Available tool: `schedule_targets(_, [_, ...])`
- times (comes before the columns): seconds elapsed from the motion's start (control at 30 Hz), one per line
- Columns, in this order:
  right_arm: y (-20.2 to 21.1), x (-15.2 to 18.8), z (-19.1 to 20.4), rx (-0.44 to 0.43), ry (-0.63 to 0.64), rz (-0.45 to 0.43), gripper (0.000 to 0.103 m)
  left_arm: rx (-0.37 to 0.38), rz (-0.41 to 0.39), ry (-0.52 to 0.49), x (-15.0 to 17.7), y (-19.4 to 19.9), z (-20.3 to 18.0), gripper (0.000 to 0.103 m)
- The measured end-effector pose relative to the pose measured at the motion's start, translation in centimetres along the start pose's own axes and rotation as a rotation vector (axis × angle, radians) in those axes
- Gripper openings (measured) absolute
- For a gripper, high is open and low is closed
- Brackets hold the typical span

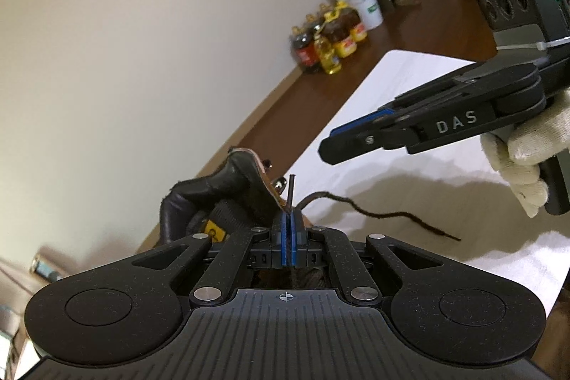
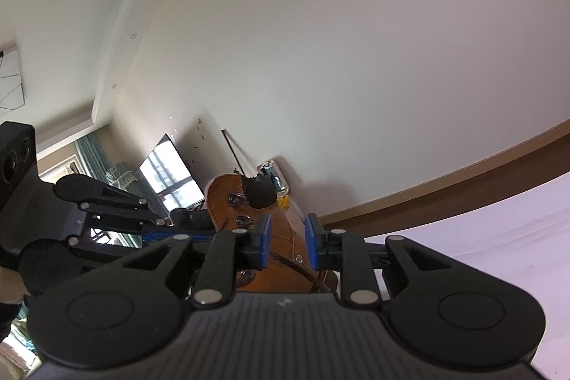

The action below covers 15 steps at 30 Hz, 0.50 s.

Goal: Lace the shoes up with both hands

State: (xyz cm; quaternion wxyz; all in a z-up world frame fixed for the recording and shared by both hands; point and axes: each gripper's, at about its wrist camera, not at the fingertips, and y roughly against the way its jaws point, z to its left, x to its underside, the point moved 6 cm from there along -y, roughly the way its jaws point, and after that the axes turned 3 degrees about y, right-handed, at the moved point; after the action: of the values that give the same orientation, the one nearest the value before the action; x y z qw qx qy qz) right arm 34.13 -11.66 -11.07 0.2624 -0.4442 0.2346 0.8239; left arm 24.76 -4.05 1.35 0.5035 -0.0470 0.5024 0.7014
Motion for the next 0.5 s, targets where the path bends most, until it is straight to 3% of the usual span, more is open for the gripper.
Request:
schedule_targets(0.13, [-0.3,0.0,-0.3,-0.015,0.017,0.005,0.025,0.008,0.031,0.034,0.5,0.0,0.6,0.003])
schedule_targets(0.27, [-0.3,-0.6,-1.1,-0.017,-0.008,-0.011,0.025,0.067,0.0,0.042,-1.2,1.8,-1.3,0.002])
schedule_targets(0.5, [0.0,-1.0,-1.6,-0.042,-0.022,-0.028,0.025,0.083,0.072,0.161,-2.3,-1.3,0.1,0.002])
